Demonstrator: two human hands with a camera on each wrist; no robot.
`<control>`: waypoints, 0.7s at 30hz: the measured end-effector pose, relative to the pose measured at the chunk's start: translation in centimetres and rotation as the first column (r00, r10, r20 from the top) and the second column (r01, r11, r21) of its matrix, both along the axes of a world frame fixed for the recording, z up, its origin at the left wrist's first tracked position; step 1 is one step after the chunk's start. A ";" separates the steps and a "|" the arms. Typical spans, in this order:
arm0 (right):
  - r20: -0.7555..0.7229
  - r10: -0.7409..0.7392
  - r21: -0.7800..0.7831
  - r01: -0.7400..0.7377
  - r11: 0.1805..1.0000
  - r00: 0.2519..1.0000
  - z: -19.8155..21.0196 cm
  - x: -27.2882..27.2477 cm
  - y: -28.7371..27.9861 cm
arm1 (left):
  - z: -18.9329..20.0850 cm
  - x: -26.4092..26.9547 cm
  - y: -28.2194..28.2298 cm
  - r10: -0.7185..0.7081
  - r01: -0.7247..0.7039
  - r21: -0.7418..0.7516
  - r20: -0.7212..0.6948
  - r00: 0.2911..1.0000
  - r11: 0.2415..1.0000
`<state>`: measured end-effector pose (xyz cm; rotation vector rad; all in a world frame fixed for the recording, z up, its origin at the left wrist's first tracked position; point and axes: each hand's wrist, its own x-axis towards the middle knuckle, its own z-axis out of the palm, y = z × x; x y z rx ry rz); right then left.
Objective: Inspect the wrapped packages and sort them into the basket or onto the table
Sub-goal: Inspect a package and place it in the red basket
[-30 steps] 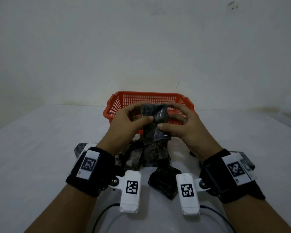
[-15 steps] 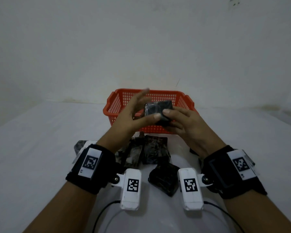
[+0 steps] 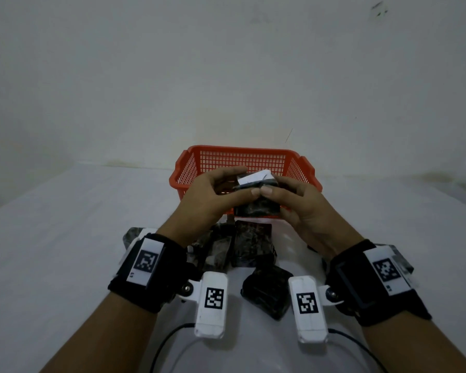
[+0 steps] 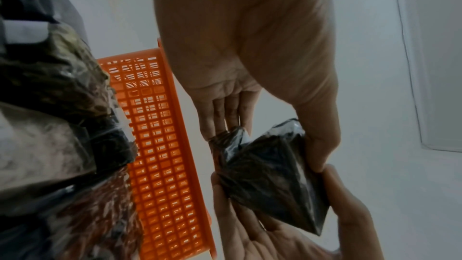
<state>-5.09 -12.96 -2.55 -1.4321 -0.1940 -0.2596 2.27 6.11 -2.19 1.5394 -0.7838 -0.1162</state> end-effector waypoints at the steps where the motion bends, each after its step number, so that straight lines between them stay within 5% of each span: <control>1: 0.014 -0.024 -0.010 0.024 1.000 1.000 -0.1 0.1 -0.2 | -0.1 0.1 0.0 -0.021 0.021 0.009 -0.009 1.000 1.000; 5: 0.033 -0.059 0.014 0.059 0.998 0.998 0.0 0.2 -0.4 | -0.3 0.3 0.2 -0.143 0.145 0.009 -0.089 0.986 0.989; 10: 0.005 0.068 -0.004 -0.068 0.998 0.998 0.3 -0.4 -0.7 | 0.0 0.0 -0.2 -0.032 0.030 -0.049 -0.041 0.999 0.998; 15: 0.025 0.012 -0.085 -0.010 0.996 1.000 0.3 -0.4 -1.1 | 0.1 0.2 0.6 -0.142 0.140 -0.021 -0.083 0.986 0.990; 21: 0.005 0.080 -0.042 -0.079 0.996 0.997 0.7 -0.7 -0.8 | 0.5 -0.2 0.5 -0.085 0.085 0.023 0.008 0.996 0.996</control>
